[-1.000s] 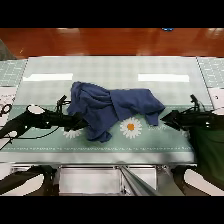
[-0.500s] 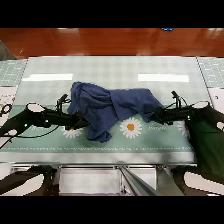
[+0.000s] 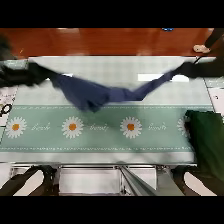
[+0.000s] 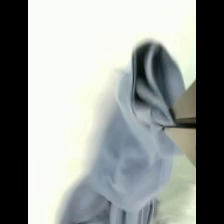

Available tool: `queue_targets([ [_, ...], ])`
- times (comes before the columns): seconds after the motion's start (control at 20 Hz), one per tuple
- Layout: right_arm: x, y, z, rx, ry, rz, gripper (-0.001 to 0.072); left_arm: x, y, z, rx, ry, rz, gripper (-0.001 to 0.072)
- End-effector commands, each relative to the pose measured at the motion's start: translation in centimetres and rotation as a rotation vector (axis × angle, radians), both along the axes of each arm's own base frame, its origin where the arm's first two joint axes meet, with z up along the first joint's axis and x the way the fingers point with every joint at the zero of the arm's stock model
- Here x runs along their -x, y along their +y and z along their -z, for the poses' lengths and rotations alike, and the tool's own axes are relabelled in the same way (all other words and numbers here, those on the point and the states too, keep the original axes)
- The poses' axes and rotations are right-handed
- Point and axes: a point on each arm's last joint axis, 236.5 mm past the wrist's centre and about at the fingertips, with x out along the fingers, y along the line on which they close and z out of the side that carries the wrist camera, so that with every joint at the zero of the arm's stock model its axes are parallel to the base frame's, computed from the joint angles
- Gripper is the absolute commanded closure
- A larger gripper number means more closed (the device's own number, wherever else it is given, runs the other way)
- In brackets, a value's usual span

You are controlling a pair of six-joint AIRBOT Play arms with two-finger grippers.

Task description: Fold the shirts.

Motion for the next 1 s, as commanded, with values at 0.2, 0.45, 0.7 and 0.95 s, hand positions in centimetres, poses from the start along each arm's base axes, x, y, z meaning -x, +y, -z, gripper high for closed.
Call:
queue_targets([
  [0.2, 10.6, -3.5, -28.3, 0.21, -0.67, 0.206, 0.0688, 8.6, 3.8, -29.5, -0.239, -0.74, -0.246, 0.0686],
  [0.45, 18.8, -7.1, -33.2, 0.318, -0.835, 0.407, 0.0687, 15.9, 2.4, -37.2, -0.429, -0.985, -0.401, 0.0686],
  [0.7, 25.4, -9.4, -32.5, 0.397, -0.826, 0.52, 0.0687, 22.7, 5.0, -37.9, -0.621, -1.035, -0.532, 0.0686],
  [0.95, 26.6, -11.6, -28.6, 0.444, -0.651, 0.592, 0.0687, 23.4, 10.8, -29.7, -0.688, -0.731, -0.519, 0.0686],
])
